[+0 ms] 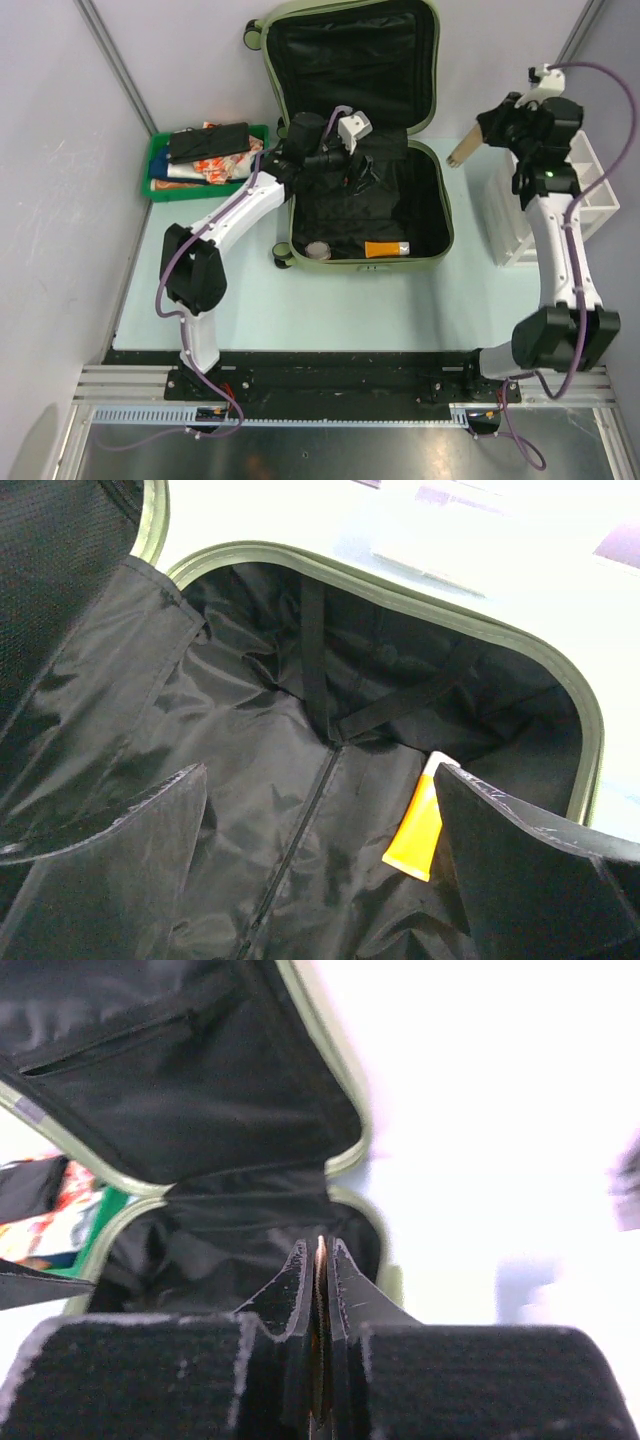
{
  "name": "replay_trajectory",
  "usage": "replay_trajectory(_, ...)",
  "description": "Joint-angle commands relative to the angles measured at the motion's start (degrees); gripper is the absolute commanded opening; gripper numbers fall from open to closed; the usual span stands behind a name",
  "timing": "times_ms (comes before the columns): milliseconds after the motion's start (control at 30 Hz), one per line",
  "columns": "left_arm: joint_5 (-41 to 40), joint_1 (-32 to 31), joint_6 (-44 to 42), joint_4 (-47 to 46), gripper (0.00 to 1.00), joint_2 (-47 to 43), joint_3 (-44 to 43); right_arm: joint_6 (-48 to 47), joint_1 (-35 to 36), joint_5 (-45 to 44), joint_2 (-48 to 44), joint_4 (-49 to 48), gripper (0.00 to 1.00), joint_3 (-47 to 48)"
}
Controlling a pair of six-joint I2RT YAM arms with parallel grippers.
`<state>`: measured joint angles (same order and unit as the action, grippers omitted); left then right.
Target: Open, take out, and arrange the luggage
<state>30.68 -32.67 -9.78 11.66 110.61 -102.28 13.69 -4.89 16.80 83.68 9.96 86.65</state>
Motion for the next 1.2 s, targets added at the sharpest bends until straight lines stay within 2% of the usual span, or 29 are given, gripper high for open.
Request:
replay_trajectory(0,1.1,0.6,0.3,-0.9,1.00,-3.6,0.9,-22.8,-0.7,-9.3,-8.8,7.0,0.00,5.7)
replay_trajectory(167,2.6,0.6,-1.4,-0.1,1.00,-4.3,1.5,-34.0,-2.6,-20.6,-12.8,7.8,0.00,4.1)
replay_trajectory(233,3.2,0.6,-1.9,0.5,1.00,-4.3,1.3,-36.4,-6.3,-21.3,-14.3,6.0,0.00,2.2)
replay_trajectory(433,4.8,0.5,-4.4,2.3,1.00,-3.6,-1.7,-35.8,-19.7,-12.0,-12.2,3.1,0.00,2.7)
replay_trajectory(667,4.0,0.6,-7.1,5.3,1.00,-4.5,-2.5,-35.1,-27.6,-0.8,-5.6,1.4,0.00,6.2)
replay_trajectory(1167,2.0,0.6,-7.9,6.4,1.00,-5.1,-1.2,-35.1,-29.0,2.5,-0.7,-7.0,0.00,3.7)
